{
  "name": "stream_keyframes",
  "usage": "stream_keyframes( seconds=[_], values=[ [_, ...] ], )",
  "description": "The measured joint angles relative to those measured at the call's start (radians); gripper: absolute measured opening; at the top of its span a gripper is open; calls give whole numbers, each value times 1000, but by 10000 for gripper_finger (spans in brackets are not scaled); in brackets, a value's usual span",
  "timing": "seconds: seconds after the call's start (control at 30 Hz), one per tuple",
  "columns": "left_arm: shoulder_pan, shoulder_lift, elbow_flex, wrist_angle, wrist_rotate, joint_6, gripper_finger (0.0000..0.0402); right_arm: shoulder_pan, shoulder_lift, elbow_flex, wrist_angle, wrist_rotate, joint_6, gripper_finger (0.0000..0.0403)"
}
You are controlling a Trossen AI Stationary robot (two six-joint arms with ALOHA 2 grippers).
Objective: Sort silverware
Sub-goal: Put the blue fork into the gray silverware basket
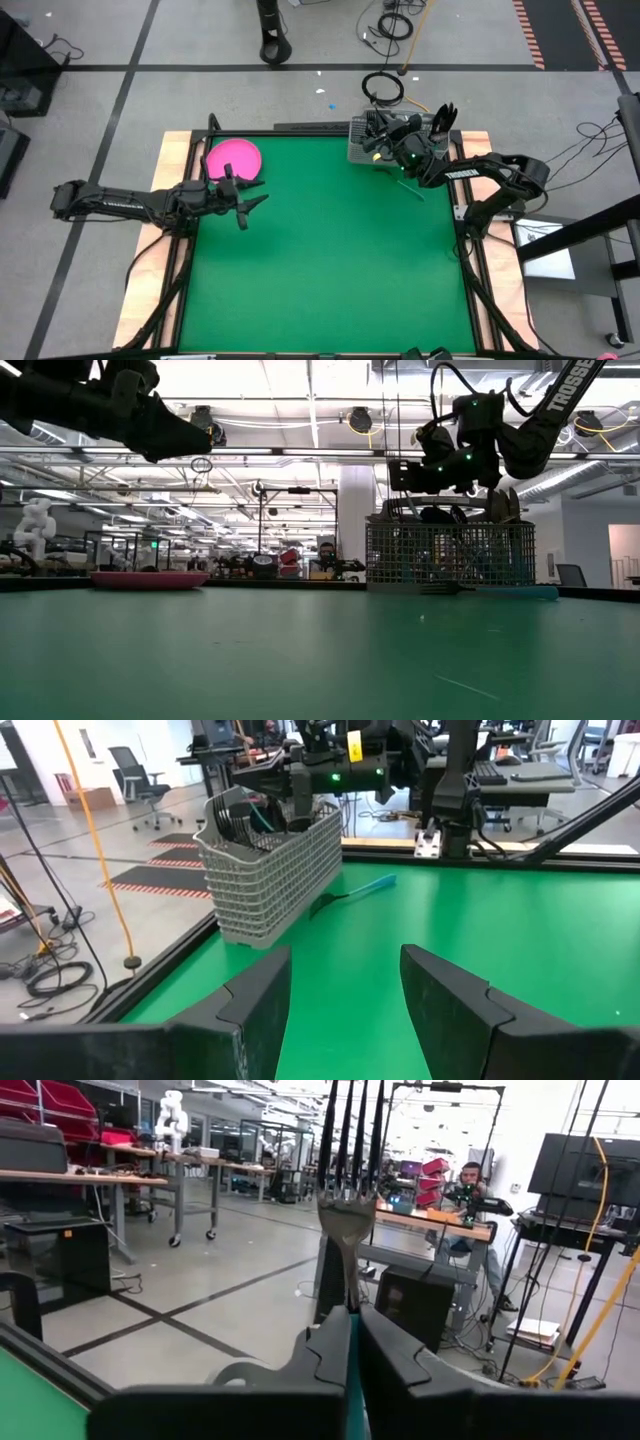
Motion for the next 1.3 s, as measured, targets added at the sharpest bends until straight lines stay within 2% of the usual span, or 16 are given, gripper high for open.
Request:
stream_keyframes(
  seconds=[0.57, 0.73, 0.87, 1.03, 1.23, 1.3],
  values=[
    [0, 9, 0, 9, 0, -15, 192, 11, 0, 0, -6, 1, -3, 78],
    [0, 9, 0, 16, 0, -15, 192, 57, -28, 0, 14, -1, -67, 92],
    [0, 9, 0, 16, 0, -15, 192, 118, -102, 0, -25, -1, -80, 95],
    [0, 9, 0, 18, 5, -16, 192, 202, -249, 1, -248, -5, -33, 94],
    [0, 9, 0, 31, 32, -25, 192, 269, -441, 8, -691, -7, 184, 94],
    [0, 9, 0, 31, 34, -25, 192, 278, -490, 40, -881, -40, 256, 94]
  ],
)
